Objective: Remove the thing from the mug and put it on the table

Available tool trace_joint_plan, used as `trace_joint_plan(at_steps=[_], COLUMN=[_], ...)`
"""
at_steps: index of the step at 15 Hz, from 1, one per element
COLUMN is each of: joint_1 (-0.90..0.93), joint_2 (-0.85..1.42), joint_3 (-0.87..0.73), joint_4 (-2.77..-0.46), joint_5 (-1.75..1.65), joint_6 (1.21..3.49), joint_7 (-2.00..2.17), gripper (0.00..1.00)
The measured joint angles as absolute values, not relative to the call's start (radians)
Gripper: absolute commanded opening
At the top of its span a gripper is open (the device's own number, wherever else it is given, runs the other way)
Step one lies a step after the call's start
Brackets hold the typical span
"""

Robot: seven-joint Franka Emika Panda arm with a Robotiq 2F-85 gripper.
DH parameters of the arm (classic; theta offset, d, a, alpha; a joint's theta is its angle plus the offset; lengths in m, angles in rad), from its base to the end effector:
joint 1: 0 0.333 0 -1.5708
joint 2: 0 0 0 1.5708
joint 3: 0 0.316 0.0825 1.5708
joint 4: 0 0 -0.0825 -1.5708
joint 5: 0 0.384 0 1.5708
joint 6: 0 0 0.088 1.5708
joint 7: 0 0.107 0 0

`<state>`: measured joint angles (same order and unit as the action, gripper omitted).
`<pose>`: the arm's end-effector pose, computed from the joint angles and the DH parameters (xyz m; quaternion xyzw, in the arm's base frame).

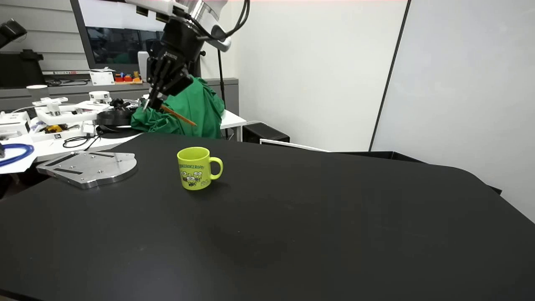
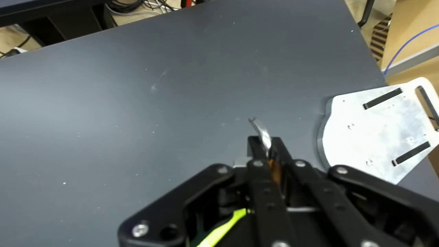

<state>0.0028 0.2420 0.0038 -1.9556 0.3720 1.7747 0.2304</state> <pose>0.5548 0.0352 0.3328 -0.9464 0.1814 0.2249 0.1441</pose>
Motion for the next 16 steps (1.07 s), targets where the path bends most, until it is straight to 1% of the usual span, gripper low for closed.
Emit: trace_joint_plan(at_steps=[6, 11, 16], joint_1=[-0.023, -0.069, -0.114], joint_2=[0.163, 0.15, 0.201], joint_3=[-0.06, -0.092, -0.104], joint_4=[-2.104, -2.228, -2.266], joint_5=[0.257, 0.254, 0.28], joint_6=[1.918, 2.197, 2.421], joint_7=[0.229, 0.151, 0.062], gripper=[0.02, 0.02, 0.02])
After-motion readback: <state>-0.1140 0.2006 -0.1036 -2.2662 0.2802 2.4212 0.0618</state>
